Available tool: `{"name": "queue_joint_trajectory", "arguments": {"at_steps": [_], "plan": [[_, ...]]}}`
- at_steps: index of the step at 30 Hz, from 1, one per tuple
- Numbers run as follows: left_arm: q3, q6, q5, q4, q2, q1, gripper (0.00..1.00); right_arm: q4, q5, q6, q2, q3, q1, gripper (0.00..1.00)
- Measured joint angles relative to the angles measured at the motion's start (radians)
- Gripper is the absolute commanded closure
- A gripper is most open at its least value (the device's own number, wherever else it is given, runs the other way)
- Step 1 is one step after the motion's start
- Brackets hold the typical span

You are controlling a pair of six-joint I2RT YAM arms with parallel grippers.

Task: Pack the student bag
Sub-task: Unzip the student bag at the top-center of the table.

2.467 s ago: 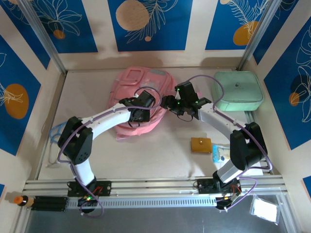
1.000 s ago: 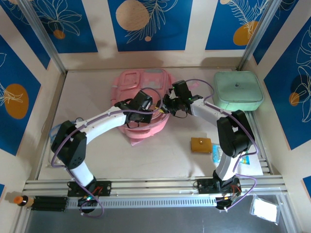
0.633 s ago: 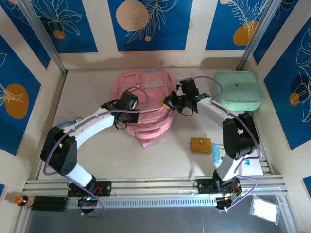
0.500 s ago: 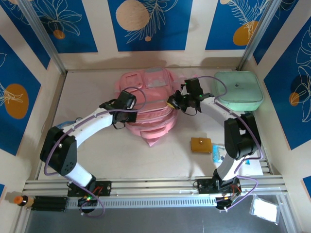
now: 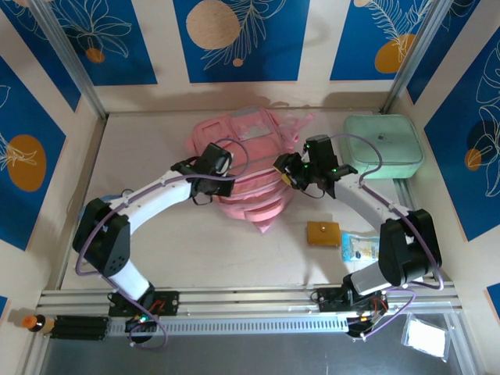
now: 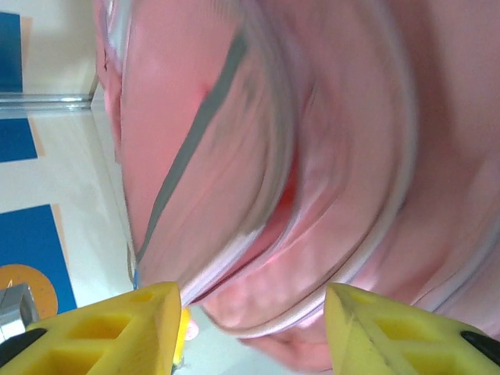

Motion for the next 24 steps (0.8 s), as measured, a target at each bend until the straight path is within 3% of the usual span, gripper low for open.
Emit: {"name": "queue_joint_trajectory", "arguments": {"at_steps": [11, 14, 18, 21, 24], "plan": [[0.065, 0.000, 0.051, 0.034, 0.071, -0.076, 1.00, 0.053, -0.020, 0.097, 0.072, 0.010, 0.055, 0.50], [0.065, 0.000, 0.054, 0.036, 0.072, -0.076, 1.00, 0.055, -0.019, 0.101, 0.084, 0.015, 0.055, 0.60], [0.070, 0.002, 0.051, 0.022, 0.074, -0.076, 1.00, 0.064, -0.018, 0.098, 0.136, 0.058, 0.050, 0.85], [0.087, 0.004, 0.037, -0.002, 0.085, -0.076, 1.00, 0.053, -0.015, 0.088, 0.154, 0.077, 0.043, 0.93], [0.088, 0.018, 0.013, -0.017, 0.085, -0.065, 1.00, 0.035, -0.016, 0.072, 0.154, 0.082, 0.034, 0.94]]}}
